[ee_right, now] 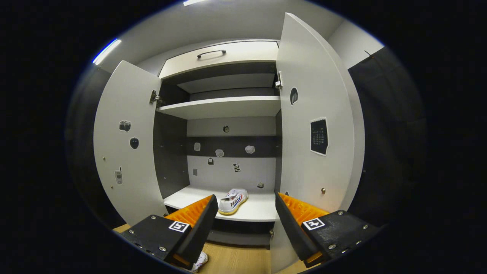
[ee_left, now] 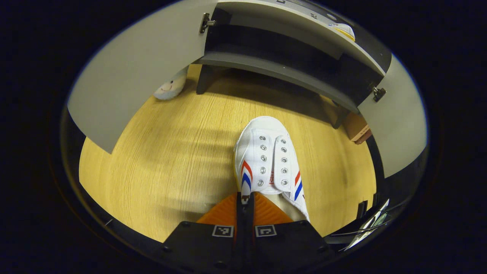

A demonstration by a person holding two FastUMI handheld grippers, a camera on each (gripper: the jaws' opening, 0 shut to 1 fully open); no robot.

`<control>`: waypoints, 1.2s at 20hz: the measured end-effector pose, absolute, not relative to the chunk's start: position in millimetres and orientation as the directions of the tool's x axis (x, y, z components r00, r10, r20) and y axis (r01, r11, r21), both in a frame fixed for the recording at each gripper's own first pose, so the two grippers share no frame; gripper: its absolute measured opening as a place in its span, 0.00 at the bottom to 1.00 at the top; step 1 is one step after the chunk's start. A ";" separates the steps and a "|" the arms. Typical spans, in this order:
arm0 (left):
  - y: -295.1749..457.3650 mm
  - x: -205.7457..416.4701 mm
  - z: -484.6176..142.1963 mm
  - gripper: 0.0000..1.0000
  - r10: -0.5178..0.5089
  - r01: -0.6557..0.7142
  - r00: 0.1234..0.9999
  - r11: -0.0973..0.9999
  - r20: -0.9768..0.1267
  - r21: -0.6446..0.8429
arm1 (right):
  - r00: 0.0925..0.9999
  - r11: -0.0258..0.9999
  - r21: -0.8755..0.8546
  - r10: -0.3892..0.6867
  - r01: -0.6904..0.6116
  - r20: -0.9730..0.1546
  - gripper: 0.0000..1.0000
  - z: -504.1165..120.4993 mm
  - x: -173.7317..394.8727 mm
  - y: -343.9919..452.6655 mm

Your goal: Grab one shoe with the right hand and put it into the shoe cabinet, grab the other shoe with the left hand and put it into the shoe cabinet; then close the right door with the right hand and the left door with the left hand.

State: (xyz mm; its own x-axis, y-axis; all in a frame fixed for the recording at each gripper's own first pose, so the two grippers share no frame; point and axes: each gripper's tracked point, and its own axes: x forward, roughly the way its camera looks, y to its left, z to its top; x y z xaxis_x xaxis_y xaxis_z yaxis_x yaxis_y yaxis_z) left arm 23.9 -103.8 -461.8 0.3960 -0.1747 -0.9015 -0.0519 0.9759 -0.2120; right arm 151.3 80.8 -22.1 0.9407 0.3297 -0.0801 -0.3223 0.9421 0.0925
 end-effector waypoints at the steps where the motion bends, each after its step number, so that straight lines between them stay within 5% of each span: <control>1: -106.3 23.4 -446.5 0.06 -0.183 -0.047 0.402 0.974 -0.897 -0.220 | 0.941 0.942 0.094 0.330 -0.323 -0.077 0.92 -20.7 150.7 82.0; 11: -84.6 95.4 -270.1 0.06 -0.222 0.074 0.581 0.973 -0.783 -0.221 | 0.928 0.925 0.121 0.368 -0.360 -0.051 0.93 -6.9 149.7 108.9; 20: -72.2 205.6 -151.8 0.06 -0.215 0.117 0.754 0.974 -0.620 -0.195 | 0.939 0.932 0.128 0.344 -0.338 -0.027 0.92 4.2 157.8 103.8; 24: -63.0 209.1 -121.1 0.06 -0.220 0.126 0.790 0.972 -0.572 -0.199 | 0.946 0.939 0.124 0.325 -0.320 -0.020 0.92 9.0 161.9 98.7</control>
